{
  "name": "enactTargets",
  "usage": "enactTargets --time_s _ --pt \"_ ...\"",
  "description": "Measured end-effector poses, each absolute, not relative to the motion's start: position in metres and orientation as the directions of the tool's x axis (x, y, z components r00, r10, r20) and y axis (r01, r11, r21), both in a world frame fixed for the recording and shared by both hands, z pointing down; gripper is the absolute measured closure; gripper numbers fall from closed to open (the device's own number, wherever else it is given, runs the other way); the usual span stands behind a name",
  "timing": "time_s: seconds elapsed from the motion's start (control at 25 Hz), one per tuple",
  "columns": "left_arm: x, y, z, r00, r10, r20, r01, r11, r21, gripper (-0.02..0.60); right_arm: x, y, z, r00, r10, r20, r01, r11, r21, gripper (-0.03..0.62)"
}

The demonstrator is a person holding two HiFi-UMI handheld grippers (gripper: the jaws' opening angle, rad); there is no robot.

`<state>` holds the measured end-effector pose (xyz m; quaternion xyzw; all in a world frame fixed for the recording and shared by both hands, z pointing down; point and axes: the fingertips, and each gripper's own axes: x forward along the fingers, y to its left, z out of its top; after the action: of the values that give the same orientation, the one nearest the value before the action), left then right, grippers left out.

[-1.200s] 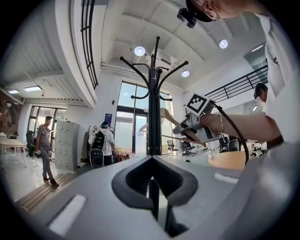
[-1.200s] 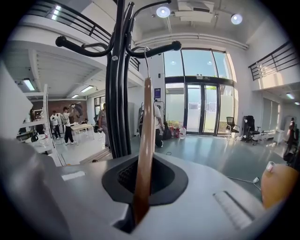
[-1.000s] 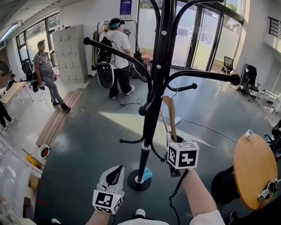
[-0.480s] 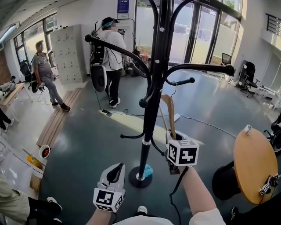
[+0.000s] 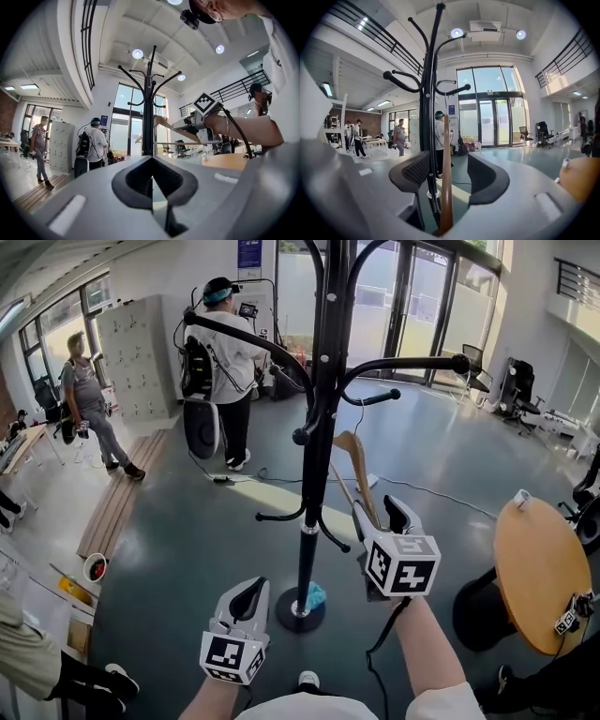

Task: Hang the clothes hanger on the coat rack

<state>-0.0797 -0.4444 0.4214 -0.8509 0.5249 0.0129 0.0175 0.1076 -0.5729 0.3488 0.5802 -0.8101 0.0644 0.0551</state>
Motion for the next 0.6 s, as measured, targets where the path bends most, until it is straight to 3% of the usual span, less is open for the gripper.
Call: enactTargets --time_s 0.2,0.32,0.6 --pt "-0.077 -0.423 0.413 0.484 -0.873 -0.058 -0.875 -0.483 -0.025 0.581 0.106 -0.527 0.319 -0.314 -0.945 0.093 -0.949 0.315 -0.008 0.337" --pt "-0.078 -0.404 0.413 0.503 -0.862 -0.063 -0.864 -0.502 -0.025 0.581 0.105 -0.492 0.31 -0.292 -0.955 0.054 -0.956 0.294 0.025 0.433" --pt "-0.086 -0.359 0.415 0.536 -0.842 -0.068 -0.844 -0.535 -0.028 0.581 0.094 -0.418 0.353 -0.26 -0.963 0.076 -0.964 0.263 0.029 0.566"
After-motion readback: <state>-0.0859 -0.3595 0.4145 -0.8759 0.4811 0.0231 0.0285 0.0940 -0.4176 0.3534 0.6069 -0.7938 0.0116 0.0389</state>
